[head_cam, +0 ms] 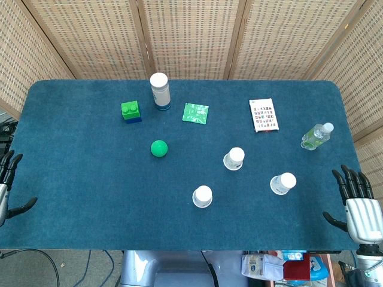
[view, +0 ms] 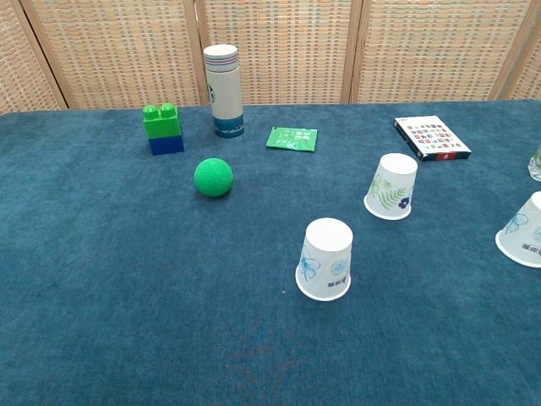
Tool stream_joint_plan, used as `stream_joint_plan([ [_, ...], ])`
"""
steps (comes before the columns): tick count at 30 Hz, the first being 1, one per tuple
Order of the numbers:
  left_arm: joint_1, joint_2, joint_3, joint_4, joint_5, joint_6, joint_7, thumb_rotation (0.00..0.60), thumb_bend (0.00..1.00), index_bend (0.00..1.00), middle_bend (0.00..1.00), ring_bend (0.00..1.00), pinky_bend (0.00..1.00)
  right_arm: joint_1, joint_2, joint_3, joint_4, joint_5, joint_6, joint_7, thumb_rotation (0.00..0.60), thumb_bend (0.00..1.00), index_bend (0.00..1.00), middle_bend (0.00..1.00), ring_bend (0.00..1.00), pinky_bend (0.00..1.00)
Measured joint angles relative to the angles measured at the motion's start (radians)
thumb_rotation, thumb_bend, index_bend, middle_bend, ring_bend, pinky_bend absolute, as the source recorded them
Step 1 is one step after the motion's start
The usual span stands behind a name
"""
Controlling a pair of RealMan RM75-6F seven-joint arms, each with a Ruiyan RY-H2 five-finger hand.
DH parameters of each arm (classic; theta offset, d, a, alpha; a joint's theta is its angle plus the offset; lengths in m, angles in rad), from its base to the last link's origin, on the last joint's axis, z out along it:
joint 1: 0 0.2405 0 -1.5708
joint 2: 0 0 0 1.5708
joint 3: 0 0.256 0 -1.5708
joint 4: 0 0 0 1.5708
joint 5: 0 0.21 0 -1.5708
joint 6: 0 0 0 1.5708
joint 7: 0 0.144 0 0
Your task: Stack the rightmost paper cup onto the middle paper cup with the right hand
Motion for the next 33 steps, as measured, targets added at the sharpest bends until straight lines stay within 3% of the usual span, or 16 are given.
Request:
stream_joint_plan([
  [10, 0.004, 0.000, -0.006, 0.014, -0.007, 0.009, -0.008, 0.600, 0.18, 0.00, 0.00, 0.00, 0.00, 0.034, -0.002, -0.009, 0.002, -0.006, -0.071, -0.042, 0.600, 0.00, 0.07, 0.00, 0.00, 0.00],
  [17, -0.007, -0.019, -0.010, 0.019, -0.025, -0.010, 0.034, 0.600, 0.18, 0.00, 0.00, 0.00, 0.00, 0.153, -0.016, 0.011, 0.035, 0.006, -0.262, -0.030, 0.600, 0.00, 0.14, 0.05, 0.00, 0.00],
  [24, -0.016, -0.040, -0.009, 0.029, -0.030, -0.022, 0.067, 0.600, 0.18, 0.00, 0.00, 0.00, 0.00, 0.273, -0.039, 0.027, 0.063, 0.108, -0.518, 0.083, 0.600, 0.00, 0.19, 0.16, 0.03, 0.15],
  [29, -0.022, -0.048, -0.016, 0.037, -0.054, -0.036, 0.078, 0.600, 0.18, 0.00, 0.00, 0.00, 0.00, 0.315, -0.092, 0.031, 0.142, 0.152, -0.570, 0.116, 0.600, 0.01, 0.23, 0.19, 0.06, 0.18],
  [33, -0.026, -0.051, -0.017, 0.038, -0.060, -0.043, 0.084, 0.600, 0.18, 0.00, 0.00, 0.00, 0.00, 0.327, -0.127, 0.034, 0.201, 0.161, -0.575, 0.140, 0.600, 0.08, 0.27, 0.24, 0.13, 0.25],
])
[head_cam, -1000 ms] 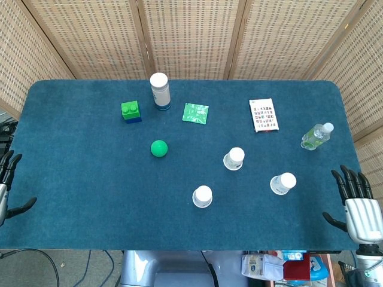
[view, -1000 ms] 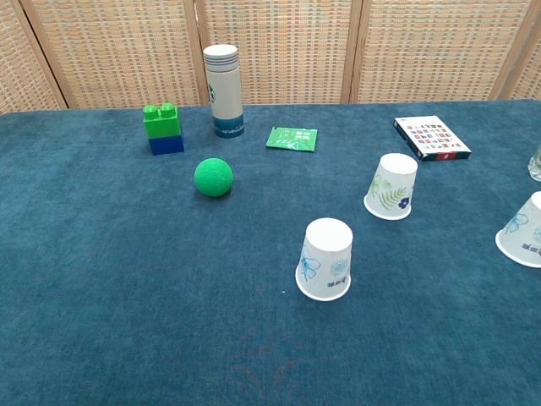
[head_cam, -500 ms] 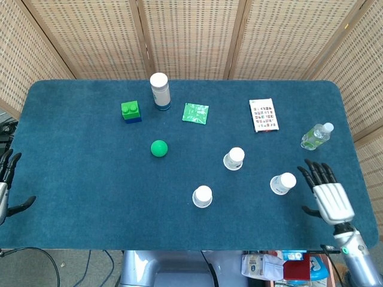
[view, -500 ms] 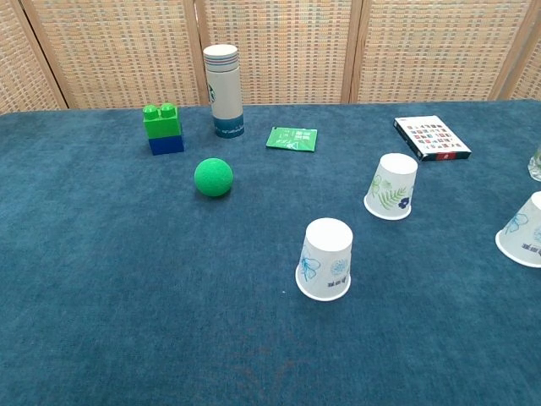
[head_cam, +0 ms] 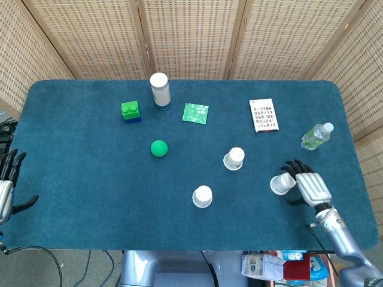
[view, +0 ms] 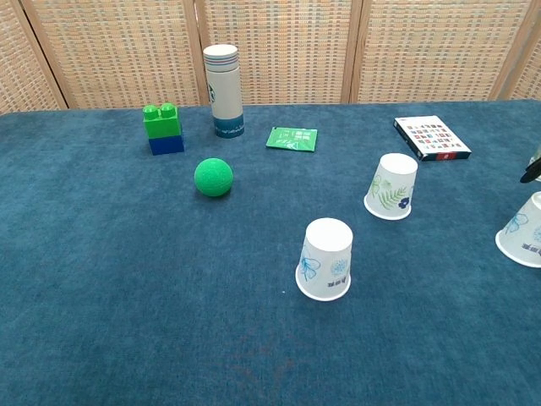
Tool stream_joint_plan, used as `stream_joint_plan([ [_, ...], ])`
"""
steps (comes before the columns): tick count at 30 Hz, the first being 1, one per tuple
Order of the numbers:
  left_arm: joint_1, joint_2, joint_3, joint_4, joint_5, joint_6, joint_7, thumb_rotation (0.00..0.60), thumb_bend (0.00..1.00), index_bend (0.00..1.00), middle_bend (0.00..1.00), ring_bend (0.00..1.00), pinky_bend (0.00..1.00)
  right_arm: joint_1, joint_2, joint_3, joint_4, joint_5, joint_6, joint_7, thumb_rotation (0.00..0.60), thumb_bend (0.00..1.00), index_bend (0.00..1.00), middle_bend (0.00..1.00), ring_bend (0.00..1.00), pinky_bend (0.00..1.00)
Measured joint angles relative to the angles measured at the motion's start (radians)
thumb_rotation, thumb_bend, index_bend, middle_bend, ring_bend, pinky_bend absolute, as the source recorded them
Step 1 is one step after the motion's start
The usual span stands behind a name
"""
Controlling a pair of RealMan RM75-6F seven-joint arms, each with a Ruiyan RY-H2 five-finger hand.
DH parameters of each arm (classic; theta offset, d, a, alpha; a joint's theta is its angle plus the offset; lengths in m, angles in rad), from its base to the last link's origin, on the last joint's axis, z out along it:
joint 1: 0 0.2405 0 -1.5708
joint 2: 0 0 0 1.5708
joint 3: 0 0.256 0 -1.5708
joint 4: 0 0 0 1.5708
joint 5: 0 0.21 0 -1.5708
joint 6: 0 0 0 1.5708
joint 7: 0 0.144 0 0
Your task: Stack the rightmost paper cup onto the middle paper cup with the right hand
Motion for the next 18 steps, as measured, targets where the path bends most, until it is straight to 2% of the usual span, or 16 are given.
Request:
stream_joint_plan([
  [4, -0.005, -0.003, 0.000, -0.002, -0.005, -0.010, 0.008, 0.600, 0.18, 0.00, 0.00, 0.00, 0.00, 0.011, -0.029, -0.001, 0.053, 0.004, -0.003, 0.016, 0.600, 0.17, 0.37, 0.33, 0.26, 0.30],
  [10, -0.008, -0.005, 0.001, 0.002, -0.005, -0.013, 0.007, 0.600, 0.18, 0.00, 0.00, 0.00, 0.00, 0.018, -0.075, -0.004, 0.134, 0.001, 0.004, 0.059, 0.600, 0.28, 0.46, 0.43, 0.35, 0.33],
  [18, -0.011, -0.004, 0.001, 0.004, -0.010, -0.018, 0.002, 0.600, 0.18, 0.00, 0.00, 0.00, 0.00, 0.019, -0.106, -0.013, 0.189, -0.032, 0.048, 0.118, 0.600, 0.33, 0.49, 0.46, 0.38, 0.33],
])
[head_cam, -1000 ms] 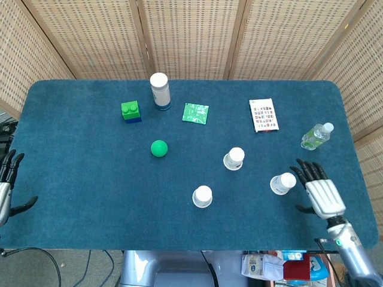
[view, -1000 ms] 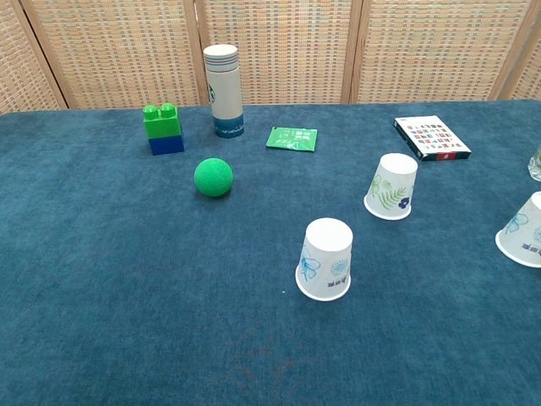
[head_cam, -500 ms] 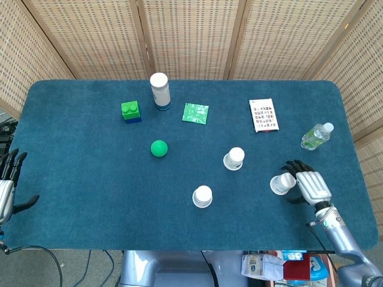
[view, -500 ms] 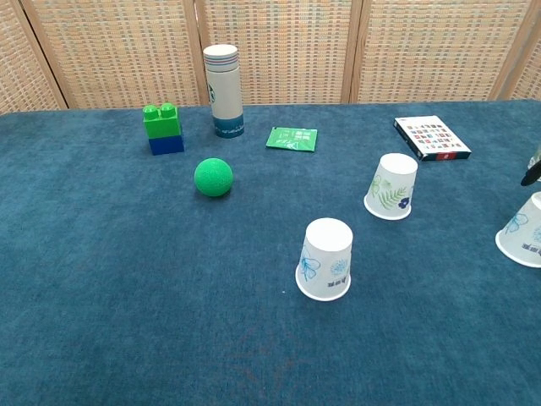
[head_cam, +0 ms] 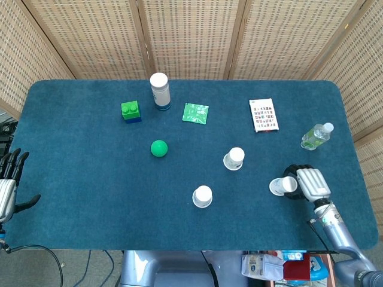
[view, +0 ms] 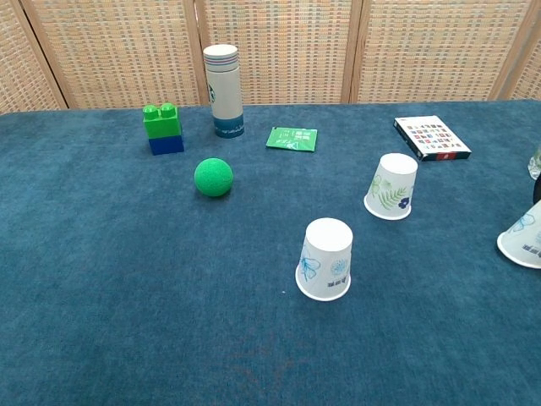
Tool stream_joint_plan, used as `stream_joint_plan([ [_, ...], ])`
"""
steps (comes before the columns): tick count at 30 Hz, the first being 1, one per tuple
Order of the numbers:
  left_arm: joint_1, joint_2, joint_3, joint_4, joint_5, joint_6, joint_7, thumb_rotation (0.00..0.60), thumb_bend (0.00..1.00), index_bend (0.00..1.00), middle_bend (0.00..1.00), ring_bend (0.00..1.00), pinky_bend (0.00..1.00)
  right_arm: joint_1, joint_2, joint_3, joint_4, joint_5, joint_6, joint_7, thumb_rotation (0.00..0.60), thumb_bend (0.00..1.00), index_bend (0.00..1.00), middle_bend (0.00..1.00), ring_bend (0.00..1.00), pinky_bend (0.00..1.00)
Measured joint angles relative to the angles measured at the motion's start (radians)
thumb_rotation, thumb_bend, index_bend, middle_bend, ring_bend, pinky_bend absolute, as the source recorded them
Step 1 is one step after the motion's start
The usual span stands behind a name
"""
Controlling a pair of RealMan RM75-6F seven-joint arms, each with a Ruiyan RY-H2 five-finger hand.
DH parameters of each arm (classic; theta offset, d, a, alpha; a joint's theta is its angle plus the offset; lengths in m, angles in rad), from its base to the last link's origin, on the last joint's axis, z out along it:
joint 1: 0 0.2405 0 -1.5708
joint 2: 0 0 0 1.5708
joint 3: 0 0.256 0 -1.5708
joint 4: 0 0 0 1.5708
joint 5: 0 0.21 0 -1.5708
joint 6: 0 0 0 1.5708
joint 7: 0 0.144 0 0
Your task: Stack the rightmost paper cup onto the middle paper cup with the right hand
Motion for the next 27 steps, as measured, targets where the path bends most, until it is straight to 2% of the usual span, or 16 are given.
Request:
stream_joint_plan([
  [7, -0.004, 0.002, -0.002, 0.001, -0.005, -0.007, -0.003, 0.600, 0.18, 0.00, 0.00, 0.00, 0.00, 0.005, 0.053, 0.006, -0.091, -0.036, 0.043, 0.037, 0.600, 0.33, 0.49, 0.46, 0.38, 0.33],
  [13, -0.010, 0.001, -0.003, 0.003, -0.015, -0.020, -0.001, 0.600, 0.18, 0.00, 0.00, 0.00, 0.00, 0.046, 0.124, 0.050, -0.242, -0.043, 0.049, 0.010, 0.600, 0.32, 0.49, 0.46, 0.38, 0.33],
  [17, -0.012, 0.002, -0.005, 0.006, -0.024, -0.026, -0.009, 0.600, 0.18, 0.00, 0.00, 0.00, 0.00, 0.115, 0.167, 0.103, -0.333, 0.022, -0.035, -0.065, 0.600, 0.33, 0.49, 0.46, 0.38, 0.33],
  [27, -0.019, 0.000, -0.011, 0.014, -0.045, -0.041, -0.012, 0.600, 0.18, 0.00, 0.00, 0.00, 0.00, 0.268, 0.176, 0.203, -0.415, 0.269, -0.133, -0.358, 0.600, 0.34, 0.49, 0.46, 0.38, 0.33],
])
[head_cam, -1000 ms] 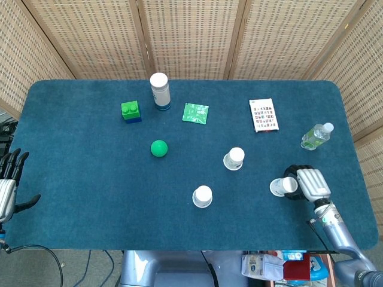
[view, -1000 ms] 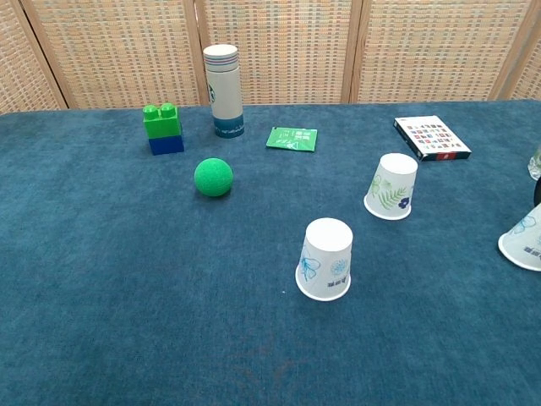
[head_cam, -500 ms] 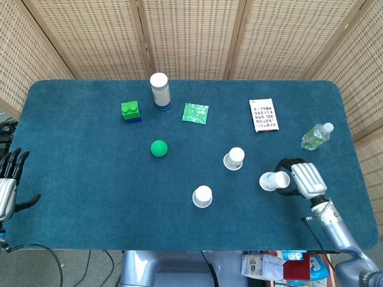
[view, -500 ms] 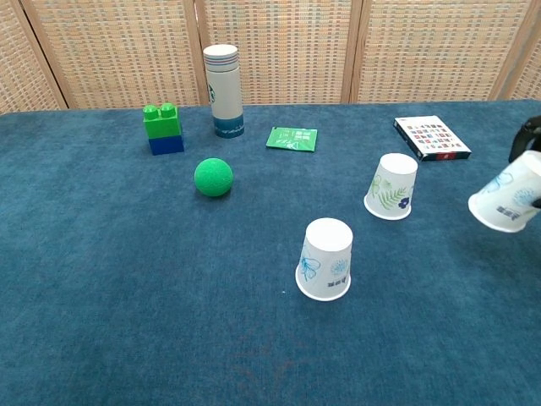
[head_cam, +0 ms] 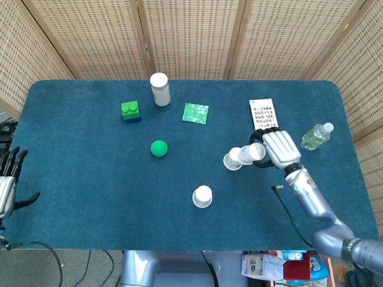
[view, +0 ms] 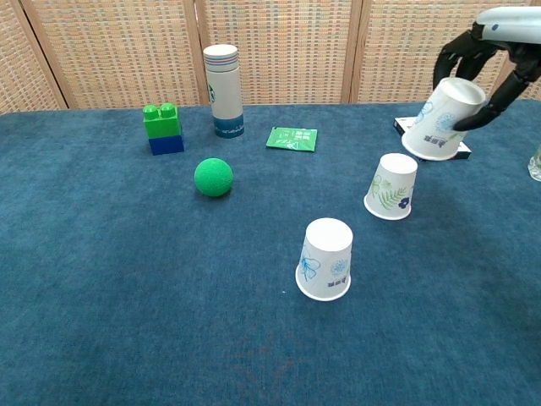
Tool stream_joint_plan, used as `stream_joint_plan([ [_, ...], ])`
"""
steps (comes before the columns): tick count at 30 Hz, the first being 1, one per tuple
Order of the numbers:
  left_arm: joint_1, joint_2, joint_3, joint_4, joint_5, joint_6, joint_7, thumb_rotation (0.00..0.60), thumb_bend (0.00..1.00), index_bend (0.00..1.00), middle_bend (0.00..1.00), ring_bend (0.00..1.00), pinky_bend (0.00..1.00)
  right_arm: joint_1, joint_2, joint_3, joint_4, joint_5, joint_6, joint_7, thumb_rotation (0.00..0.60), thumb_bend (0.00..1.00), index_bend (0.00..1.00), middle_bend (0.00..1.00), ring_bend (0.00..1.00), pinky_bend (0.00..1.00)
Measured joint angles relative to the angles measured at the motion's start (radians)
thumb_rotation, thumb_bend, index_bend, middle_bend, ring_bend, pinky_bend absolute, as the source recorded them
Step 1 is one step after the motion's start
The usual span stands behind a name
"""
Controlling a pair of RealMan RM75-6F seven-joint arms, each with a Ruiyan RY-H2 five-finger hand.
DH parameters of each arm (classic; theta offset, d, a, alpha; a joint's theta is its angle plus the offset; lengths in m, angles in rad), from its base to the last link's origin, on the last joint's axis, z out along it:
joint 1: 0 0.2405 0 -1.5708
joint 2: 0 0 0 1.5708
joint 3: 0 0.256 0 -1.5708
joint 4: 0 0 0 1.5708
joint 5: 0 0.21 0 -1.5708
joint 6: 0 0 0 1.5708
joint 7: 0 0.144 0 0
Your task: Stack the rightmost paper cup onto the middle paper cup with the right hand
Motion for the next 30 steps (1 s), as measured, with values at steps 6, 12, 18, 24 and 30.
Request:
stream_joint_plan([
  [6, -0.007, -0.002, -0.002, 0.008, 0.000, -0.008, -0.010, 0.600, 0.18, 0.00, 0.00, 0.00, 0.00, 0.053, -0.022, 0.007, 0.003, 0.103, -0.032, -0.081, 0.600, 0.34, 0.49, 0.45, 0.38, 0.33],
  [12, -0.011, -0.002, -0.002, 0.015, 0.001, -0.013, -0.021, 0.600, 0.18, 0.00, 0.00, 0.00, 0.00, 0.083, -0.056, -0.006, 0.028, 0.147, -0.042, -0.108, 0.600, 0.34, 0.49, 0.45, 0.38, 0.33],
  [18, -0.014, -0.001, -0.002, 0.014, -0.002, -0.016, -0.021, 0.600, 0.18, 0.00, 0.00, 0.00, 0.00, 0.103, -0.079, -0.009, 0.047, 0.176, -0.041, -0.116, 0.600, 0.34, 0.49, 0.45, 0.38, 0.33],
  [24, -0.014, 0.001, -0.002, 0.014, -0.005, -0.016, -0.027, 0.600, 0.18, 0.00, 0.00, 0.00, 0.00, 0.124, -0.096, -0.018, 0.067, 0.223, -0.056, -0.133, 0.600, 0.34, 0.49, 0.39, 0.37, 0.33],
  [30, -0.015, 0.004, -0.004, 0.014, -0.008, -0.018, -0.031, 0.600, 0.18, 0.00, 0.00, 0.00, 0.00, 0.137, -0.101, -0.030, 0.077, 0.241, -0.071, -0.133, 0.600, 0.05, 0.31, 0.13, 0.22, 0.31],
])
